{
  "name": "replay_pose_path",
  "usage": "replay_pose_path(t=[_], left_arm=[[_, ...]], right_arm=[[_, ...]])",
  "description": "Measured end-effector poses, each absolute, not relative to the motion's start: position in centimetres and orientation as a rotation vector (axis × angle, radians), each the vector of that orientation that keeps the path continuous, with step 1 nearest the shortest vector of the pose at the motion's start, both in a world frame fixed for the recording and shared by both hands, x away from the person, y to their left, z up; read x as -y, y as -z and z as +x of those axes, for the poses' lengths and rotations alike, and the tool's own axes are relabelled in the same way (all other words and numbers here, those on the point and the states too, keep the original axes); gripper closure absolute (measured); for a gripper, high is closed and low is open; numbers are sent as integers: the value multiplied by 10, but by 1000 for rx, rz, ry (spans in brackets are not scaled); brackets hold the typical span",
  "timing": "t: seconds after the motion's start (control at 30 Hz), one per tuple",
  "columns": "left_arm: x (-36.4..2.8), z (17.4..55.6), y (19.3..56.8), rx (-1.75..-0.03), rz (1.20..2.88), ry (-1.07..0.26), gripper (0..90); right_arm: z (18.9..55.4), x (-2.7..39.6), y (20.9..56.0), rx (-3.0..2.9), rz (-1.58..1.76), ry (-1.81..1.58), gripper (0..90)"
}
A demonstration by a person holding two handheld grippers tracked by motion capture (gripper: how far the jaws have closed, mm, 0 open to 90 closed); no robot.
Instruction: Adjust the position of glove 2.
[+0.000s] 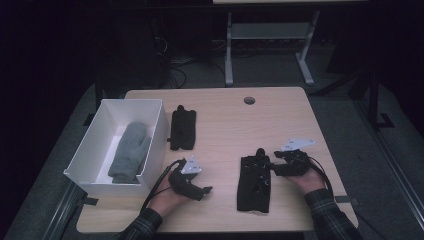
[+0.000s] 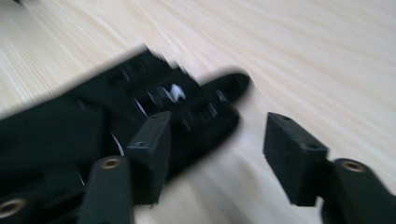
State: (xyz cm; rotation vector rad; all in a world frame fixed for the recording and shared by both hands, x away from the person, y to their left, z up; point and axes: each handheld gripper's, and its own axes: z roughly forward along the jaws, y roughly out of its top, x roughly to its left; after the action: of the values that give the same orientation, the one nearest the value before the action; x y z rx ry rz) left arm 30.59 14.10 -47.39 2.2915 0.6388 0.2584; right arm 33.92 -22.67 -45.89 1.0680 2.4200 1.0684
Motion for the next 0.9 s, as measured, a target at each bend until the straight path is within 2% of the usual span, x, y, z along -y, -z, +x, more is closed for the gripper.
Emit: replay_pose_path(t=[0.07, 0.2, 0.23, 0.3, 0.33, 0.37, 0.4, 0.43, 0.67, 0.9], left_arm=[[-141, 306, 471, -640, 2300, -264, 229], [-140, 307, 468, -692, 2286, -256, 488], [-140, 308, 465, -700, 2296, -258, 488], [-138, 312, 459, -756, 2275, -246, 666], [-137, 313, 457, -763, 2271, -250, 802], [-136, 316, 454, -777, 2270, -260, 802], [-135, 319, 451, -795, 2261, -277, 870], [-134, 323, 449, -822, 2246, -288, 897], [-130, 355, 433, -964, 2191, -435, 896], [-133, 397, 434, -1077, 2153, -532, 896]], right_arm=[[334, 239, 462, -2401, 1099, -1054, 333], [325, 255, 466, -2364, 1139, -1043, 267], [321, 260, 467, -2347, 1146, -1052, 254], [314, 269, 469, -2333, 1155, -1065, 210], [309, 274, 472, -2334, 1154, -1069, 194], [309, 274, 472, -2334, 1154, -1069, 194], [308, 277, 474, -2341, 1155, -1062, 191], [306, 280, 476, -2355, 1167, -1064, 185], [306, 276, 482, -2355, 1169, -1036, 161], [306, 277, 482, -2361, 1166, -1037, 145]])
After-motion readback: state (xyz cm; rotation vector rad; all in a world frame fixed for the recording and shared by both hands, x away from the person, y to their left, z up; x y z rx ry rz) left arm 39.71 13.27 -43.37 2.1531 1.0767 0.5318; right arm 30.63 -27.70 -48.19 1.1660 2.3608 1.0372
